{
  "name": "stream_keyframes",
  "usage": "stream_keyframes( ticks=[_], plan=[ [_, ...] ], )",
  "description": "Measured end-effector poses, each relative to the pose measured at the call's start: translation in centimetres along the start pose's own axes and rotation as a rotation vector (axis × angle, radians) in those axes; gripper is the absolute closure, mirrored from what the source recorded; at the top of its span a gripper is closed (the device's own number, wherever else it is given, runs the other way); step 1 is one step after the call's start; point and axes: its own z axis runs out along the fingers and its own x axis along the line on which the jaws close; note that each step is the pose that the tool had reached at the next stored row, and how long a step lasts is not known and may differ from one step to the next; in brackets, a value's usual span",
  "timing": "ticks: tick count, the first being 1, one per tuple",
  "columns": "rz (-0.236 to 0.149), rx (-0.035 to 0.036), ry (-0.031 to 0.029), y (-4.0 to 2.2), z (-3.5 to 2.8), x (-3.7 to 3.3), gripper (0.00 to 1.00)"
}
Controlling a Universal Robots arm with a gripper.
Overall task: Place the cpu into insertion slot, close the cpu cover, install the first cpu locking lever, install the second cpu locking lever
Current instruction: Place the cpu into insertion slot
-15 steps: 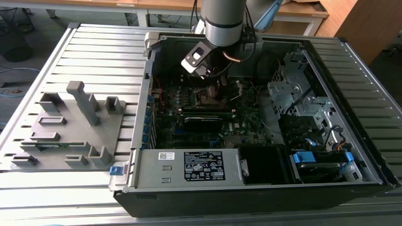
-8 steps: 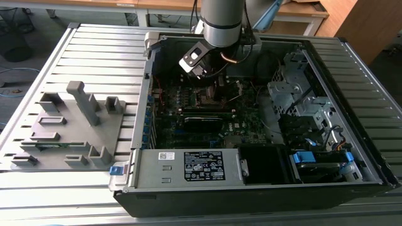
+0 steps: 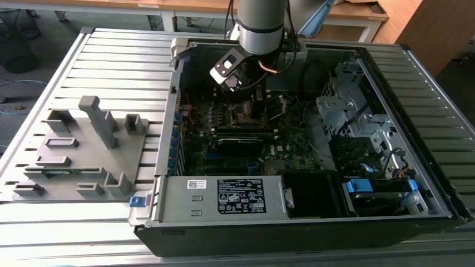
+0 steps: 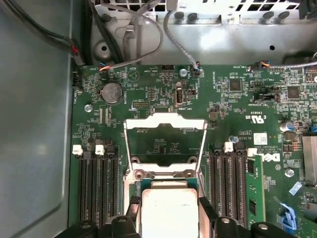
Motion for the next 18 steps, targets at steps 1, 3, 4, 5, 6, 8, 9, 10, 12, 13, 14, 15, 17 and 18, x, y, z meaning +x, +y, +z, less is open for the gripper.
stream_keyframes(
  ticks=[1,3,4,5,6,8,9,10,12,13,14,15,17,18],
  plan=[
    [-0.001,-0.0002,-0.0121,-0.01,0.03,0.07,0.46],
    [-0.003,-0.0008,-0.0385,-0.03,0.08,0.16,0.46],
    [-0.004,-0.001,-0.0425,-0.03,0.1,0.16,0.46],
    [-0.004,-0.0009,-0.0426,-0.03,0.11,0.16,0.46],
    [-0.004,-0.0009,-0.0426,-0.04,0.12,0.16,0.46],
    [-0.006,-0.0011,-0.0415,-0.05,0.16,0.16,0.46],
    [-0.007,-0.001,-0.0402,-0.06,0.19,0.17,0.46],
    [-0.008,-0.0009,-0.0378,-0.09,0.2,0.16,0.46],
    [-0.011,-0.0008,-0.0338,-0.12,0.22,0.16,0.46],
    [-0.011,-0.0009,-0.0333,-0.12,0.22,0.17,0.46],
    [-0.011,-0.0009,-0.0333,-0.12,0.23,0.17,0.46],
    [-0.012,-0.0009,-0.0333,-0.12,0.23,0.17,0.46],
    [-0.012,-0.0009,-0.0333,-0.12,0.22,0.16,0.46],
    [-0.012,-0.0009,-0.0331,-0.12,0.23,0.16,0.46]
  ],
)
